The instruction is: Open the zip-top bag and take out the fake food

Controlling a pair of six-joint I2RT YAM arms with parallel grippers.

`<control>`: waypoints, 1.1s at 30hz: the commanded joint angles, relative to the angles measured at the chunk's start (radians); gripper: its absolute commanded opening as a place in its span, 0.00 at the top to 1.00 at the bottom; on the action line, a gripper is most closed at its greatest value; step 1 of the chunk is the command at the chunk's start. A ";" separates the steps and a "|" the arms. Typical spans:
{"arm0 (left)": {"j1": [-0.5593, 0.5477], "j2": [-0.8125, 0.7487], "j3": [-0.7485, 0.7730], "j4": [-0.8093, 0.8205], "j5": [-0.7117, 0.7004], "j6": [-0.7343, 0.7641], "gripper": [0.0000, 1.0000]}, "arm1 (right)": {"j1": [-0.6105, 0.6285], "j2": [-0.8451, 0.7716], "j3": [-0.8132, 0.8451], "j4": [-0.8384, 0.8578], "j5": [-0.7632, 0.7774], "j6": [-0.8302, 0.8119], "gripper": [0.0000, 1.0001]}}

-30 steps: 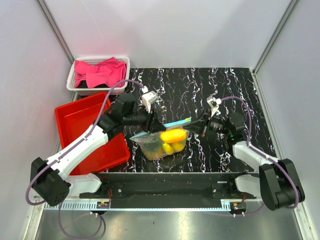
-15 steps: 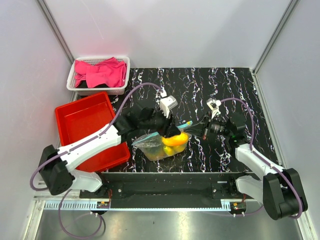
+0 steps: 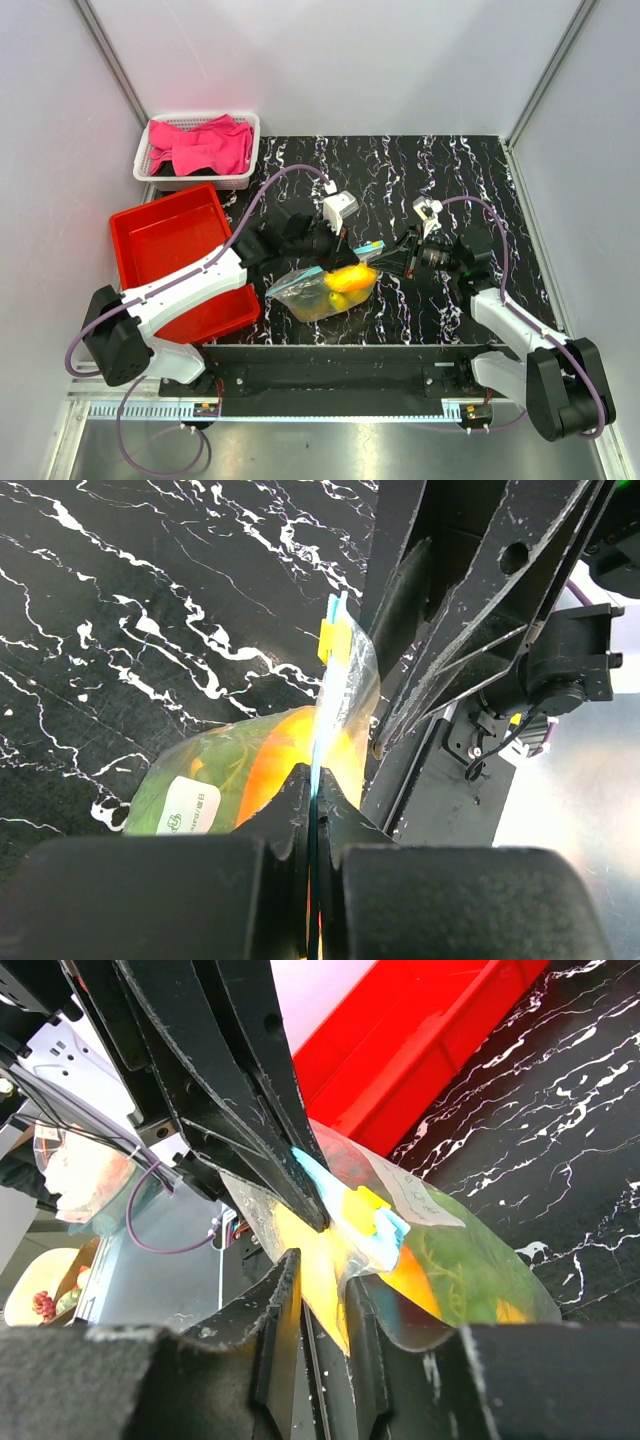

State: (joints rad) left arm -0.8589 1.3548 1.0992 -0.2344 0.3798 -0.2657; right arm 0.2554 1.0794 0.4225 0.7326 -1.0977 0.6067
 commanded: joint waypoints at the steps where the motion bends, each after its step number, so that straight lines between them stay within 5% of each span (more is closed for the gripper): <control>1: 0.001 -0.029 0.028 0.041 0.048 0.014 1.00 | 0.005 0.007 0.033 0.045 -0.019 0.004 0.67; 3: 0.001 -0.034 0.024 0.043 0.050 0.017 1.00 | 0.005 0.008 0.041 0.036 -0.018 -0.004 0.70; 4: 0.001 -0.036 0.022 0.044 0.054 0.022 1.00 | 0.005 0.008 0.044 0.031 -0.018 -0.005 0.78; 5: 0.001 -0.034 0.024 0.044 0.068 0.023 1.00 | 0.005 0.008 0.047 0.021 -0.018 -0.010 1.00; 6: 0.001 -0.033 0.025 0.044 0.076 0.023 0.99 | 0.005 0.007 0.047 0.016 -0.019 -0.010 1.00; 10: -0.003 -0.028 0.044 0.061 0.057 -0.007 0.55 | 0.007 -0.016 0.027 0.019 -0.005 -0.010 1.00; 12: -0.003 -0.010 0.074 0.072 0.054 -0.021 0.49 | 0.005 -0.030 0.022 0.018 -0.002 -0.013 1.00; 22: -0.003 0.121 0.192 0.079 0.111 -0.135 0.56 | 0.005 -0.019 0.018 0.017 -0.002 -0.019 1.00; 33: 0.003 0.133 0.185 0.084 0.108 -0.167 0.73 | 0.005 -0.007 0.013 0.028 0.002 -0.021 1.00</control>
State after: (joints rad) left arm -0.8597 1.4963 1.2545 -0.1894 0.4637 -0.4179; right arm 0.2554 1.0721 0.4221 0.7090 -1.0916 0.5980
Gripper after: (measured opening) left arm 0.301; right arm 0.009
